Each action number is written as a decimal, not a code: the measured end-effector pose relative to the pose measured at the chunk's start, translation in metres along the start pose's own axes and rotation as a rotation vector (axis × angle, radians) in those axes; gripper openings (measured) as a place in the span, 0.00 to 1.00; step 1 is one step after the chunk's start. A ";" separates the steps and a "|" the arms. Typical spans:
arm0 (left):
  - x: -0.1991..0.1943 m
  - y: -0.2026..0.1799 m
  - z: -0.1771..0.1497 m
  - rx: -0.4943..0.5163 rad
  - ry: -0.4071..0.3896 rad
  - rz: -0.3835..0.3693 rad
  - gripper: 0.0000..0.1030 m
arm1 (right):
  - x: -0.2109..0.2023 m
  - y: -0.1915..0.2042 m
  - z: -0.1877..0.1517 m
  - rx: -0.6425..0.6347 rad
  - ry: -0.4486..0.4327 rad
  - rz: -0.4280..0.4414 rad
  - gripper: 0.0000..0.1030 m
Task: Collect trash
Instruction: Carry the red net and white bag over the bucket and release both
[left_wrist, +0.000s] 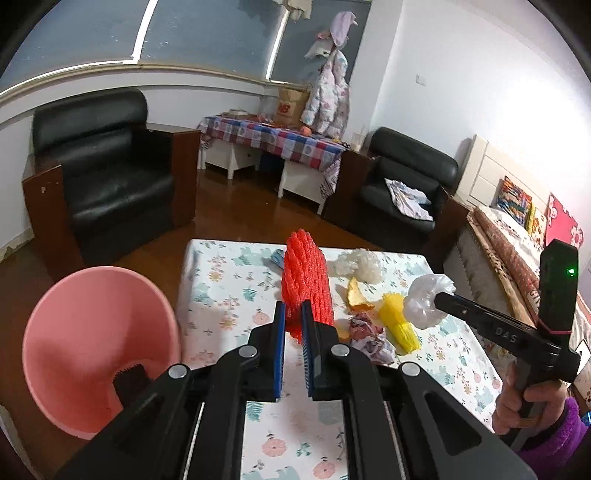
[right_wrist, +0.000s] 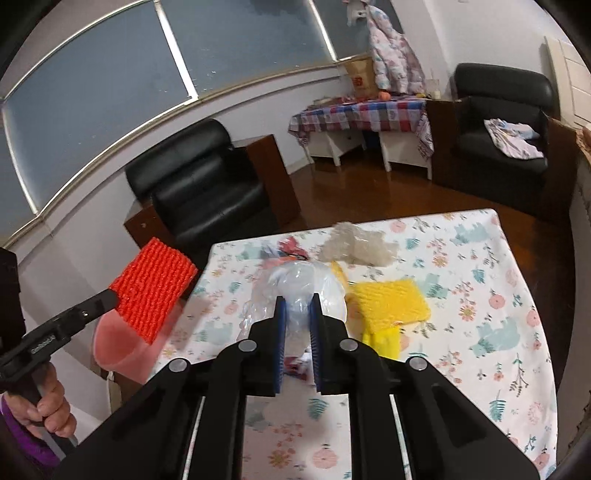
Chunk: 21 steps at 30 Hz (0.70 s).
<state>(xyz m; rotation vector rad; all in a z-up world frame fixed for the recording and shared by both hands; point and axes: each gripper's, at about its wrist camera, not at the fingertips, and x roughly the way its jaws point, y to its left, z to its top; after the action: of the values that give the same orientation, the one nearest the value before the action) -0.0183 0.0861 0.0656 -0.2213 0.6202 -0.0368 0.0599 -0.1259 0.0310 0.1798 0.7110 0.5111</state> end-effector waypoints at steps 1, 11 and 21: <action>-0.004 0.003 0.000 -0.004 -0.006 0.007 0.07 | 0.000 0.004 0.001 -0.009 0.000 0.008 0.12; -0.044 0.060 0.002 -0.078 -0.062 0.165 0.08 | 0.034 0.085 0.010 -0.136 0.047 0.163 0.12; -0.064 0.115 -0.011 -0.153 -0.051 0.320 0.08 | 0.076 0.191 0.005 -0.333 0.139 0.320 0.12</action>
<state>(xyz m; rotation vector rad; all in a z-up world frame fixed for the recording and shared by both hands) -0.0804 0.2023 0.0682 -0.2678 0.6021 0.3247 0.0386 0.0772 0.0534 -0.0575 0.7254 0.9461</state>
